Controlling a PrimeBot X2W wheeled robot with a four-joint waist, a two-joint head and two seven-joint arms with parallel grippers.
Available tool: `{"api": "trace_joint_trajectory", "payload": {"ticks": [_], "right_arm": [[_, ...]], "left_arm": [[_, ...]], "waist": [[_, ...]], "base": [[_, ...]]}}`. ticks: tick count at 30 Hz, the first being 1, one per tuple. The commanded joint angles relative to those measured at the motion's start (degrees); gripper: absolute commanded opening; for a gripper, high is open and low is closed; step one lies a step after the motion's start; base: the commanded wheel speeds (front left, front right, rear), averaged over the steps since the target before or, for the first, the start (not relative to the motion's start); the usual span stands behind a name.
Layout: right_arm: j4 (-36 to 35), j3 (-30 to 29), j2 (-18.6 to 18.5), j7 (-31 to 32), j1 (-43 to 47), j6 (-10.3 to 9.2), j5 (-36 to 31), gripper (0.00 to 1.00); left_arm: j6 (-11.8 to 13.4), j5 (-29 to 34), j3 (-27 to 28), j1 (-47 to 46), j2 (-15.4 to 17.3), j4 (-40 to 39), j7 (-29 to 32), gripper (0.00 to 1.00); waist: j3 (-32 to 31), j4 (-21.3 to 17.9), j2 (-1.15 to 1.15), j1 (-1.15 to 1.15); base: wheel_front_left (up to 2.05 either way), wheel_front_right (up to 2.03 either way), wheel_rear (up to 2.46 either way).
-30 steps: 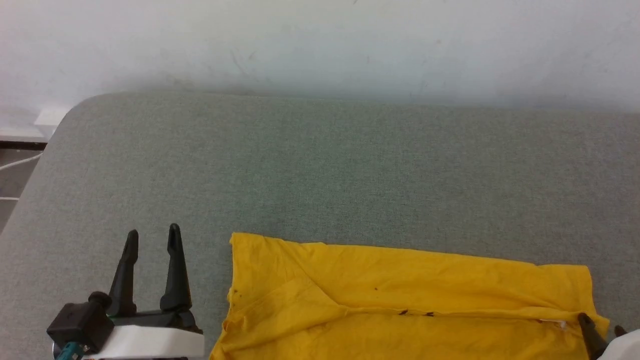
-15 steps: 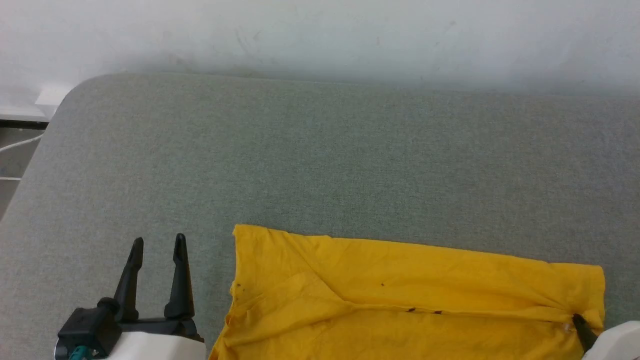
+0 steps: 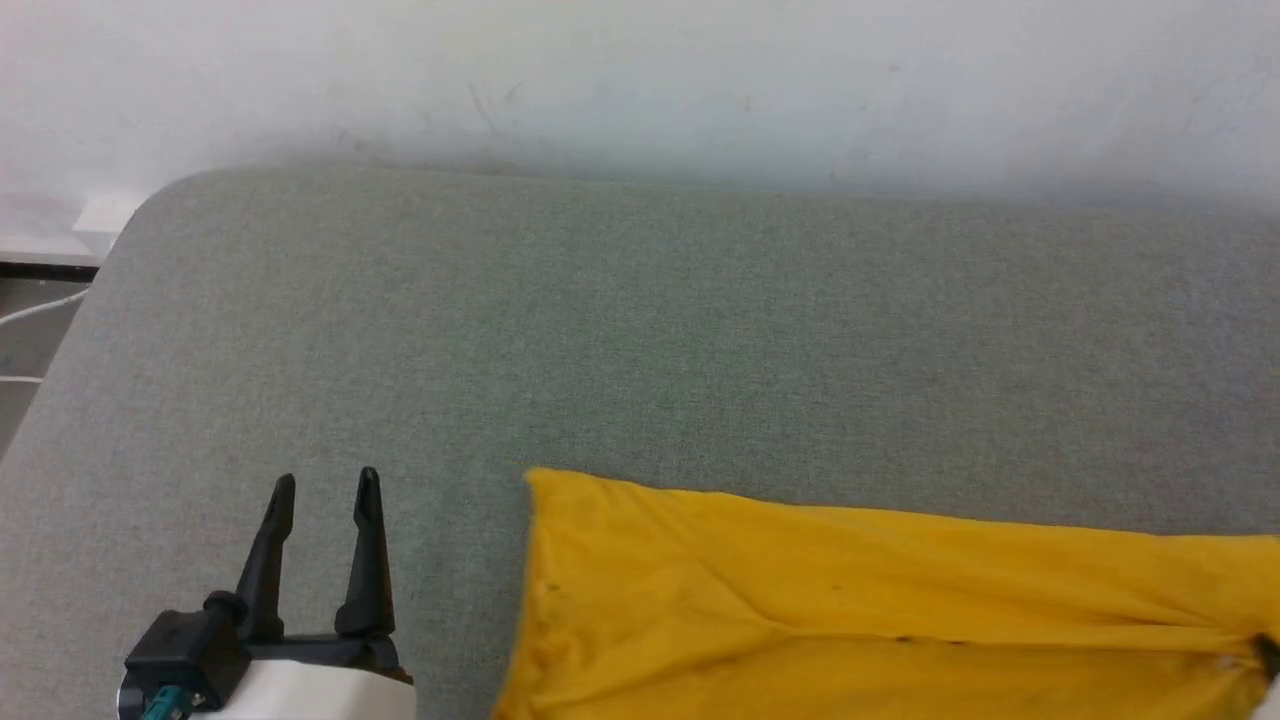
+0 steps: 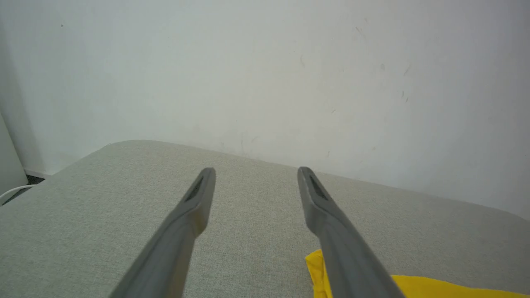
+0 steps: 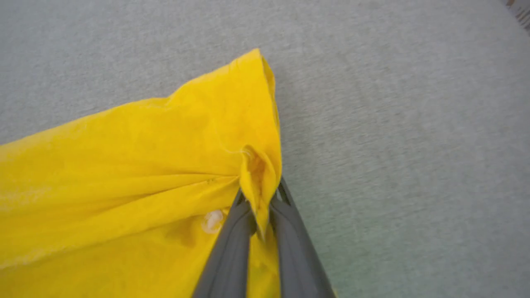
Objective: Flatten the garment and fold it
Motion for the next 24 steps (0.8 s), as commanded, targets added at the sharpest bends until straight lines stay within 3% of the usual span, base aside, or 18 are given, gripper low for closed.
{"api": "trace_joint_trajectory", "payload": {"ticks": [1, 8, 24], "right_arm": [[-0.2, -1.8, -1.8, -0.4, -0.7, -0.14, -1.3, 0.00], [-1.7, -4.6, -4.2, 1.0, -1.1, -0.14, -3.0, 0.00], [-23.7, 14.9, -4.2, 15.8, 9.0, -0.14, 4.4, 0.00]], "left_arm": [[-0.5, -0.1, -0.2, 0.0, -0.3, 0.3, -0.3, 1.00], [-0.6, -1.3, -1.0, 0.1, -0.3, 1.0, -0.3, 1.00], [-0.7, -2.1, -1.8, 1.1, -0.3, 2.2, -0.3, 1.00]], "waist": [[-0.3, -0.1, 0.00, -0.01], [-1.1, -0.3, 0.00, -0.01], [-4.8, 0.8, 0.00, -0.01]], "base": [[0.00, 0.00, 0.00], [0.00, 0.00, 0.00], [0.00, 0.00, 0.00]]}}
